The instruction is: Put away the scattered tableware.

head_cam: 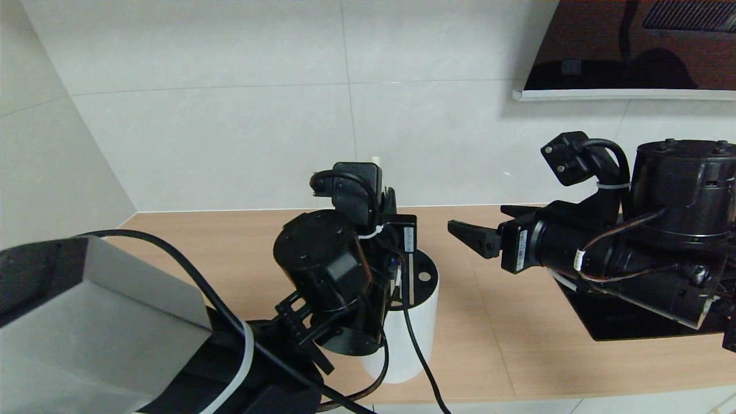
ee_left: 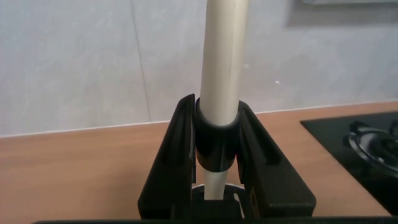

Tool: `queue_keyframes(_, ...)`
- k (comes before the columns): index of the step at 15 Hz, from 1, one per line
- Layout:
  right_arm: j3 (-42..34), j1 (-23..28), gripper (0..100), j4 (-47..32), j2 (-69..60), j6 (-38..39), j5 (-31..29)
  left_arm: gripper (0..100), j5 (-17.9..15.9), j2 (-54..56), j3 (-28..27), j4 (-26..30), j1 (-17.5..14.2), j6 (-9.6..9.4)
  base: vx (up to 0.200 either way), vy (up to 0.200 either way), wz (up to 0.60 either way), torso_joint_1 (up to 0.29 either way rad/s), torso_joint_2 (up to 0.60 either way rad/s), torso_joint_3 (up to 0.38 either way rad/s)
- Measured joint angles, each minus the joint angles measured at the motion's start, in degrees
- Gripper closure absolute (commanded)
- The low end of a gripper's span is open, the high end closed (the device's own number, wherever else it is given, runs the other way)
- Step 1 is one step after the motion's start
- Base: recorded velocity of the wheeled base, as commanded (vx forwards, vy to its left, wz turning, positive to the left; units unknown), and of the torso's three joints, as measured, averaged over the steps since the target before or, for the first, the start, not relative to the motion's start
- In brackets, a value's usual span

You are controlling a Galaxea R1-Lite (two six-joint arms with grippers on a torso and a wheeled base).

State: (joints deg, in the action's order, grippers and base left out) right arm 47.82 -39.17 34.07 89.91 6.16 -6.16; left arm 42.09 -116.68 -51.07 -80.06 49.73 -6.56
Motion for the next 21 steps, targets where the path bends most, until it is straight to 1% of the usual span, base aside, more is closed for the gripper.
queue_keyframes(1,0.0,0.0,0,0.0,0.0,0.0,0.0,100,1.2,-0.8,0.0,-0.2,0.0,0.0,0.0,0.0,0.0,0.0,0.0,0.0)
queue_keyframes(2,0.0,0.0,0,0.0,0.0,0.0,0.0,100,1.5,-1.4,0.0,-0.3,0.0,0.0,0.0,0.0,0.0,0.0,0.0,0.0)
queue_keyframes(6,0.0,-0.1,0,0.0,0.1,0.0,0.0,100,1.5,-2.7,0.9,-0.4,0.0,0.18,0.0,0.0,0.0,0.0,0.0,0.0)
queue_keyframes(7,-0.1,-0.1,0,0.0,0.1,0.0,0.0,100,1.5,-3.2,1.0,-0.5,0.0,0.73,0.0,0.0,0.0,0.0,0.0,0.0)
queue_keyframes(9,-0.1,0.0,0,0.0,0.2,0.0,0.0,100,1.4,-4.0,1.7,-0.5,0.0,1.15,0.0,0.0,0.0,0.0,0.0,0.0)
queue_keyframes(14,-0.1,0.0,0,0.0,0.3,0.0,0.0,100,1.1,-5.7,3.7,-1.0,0.2,1.3,0.0,0.0,0.0,0.0,0.0,0.0)
queue_keyframes(21,-0.1,-0.1,0,0.0,0.3,-0.2,0.0,100,1.1,-7.1,4.0,-1.4,0.5,1.28,0.0,0.0,0.0,0.0,0.0,0.0)
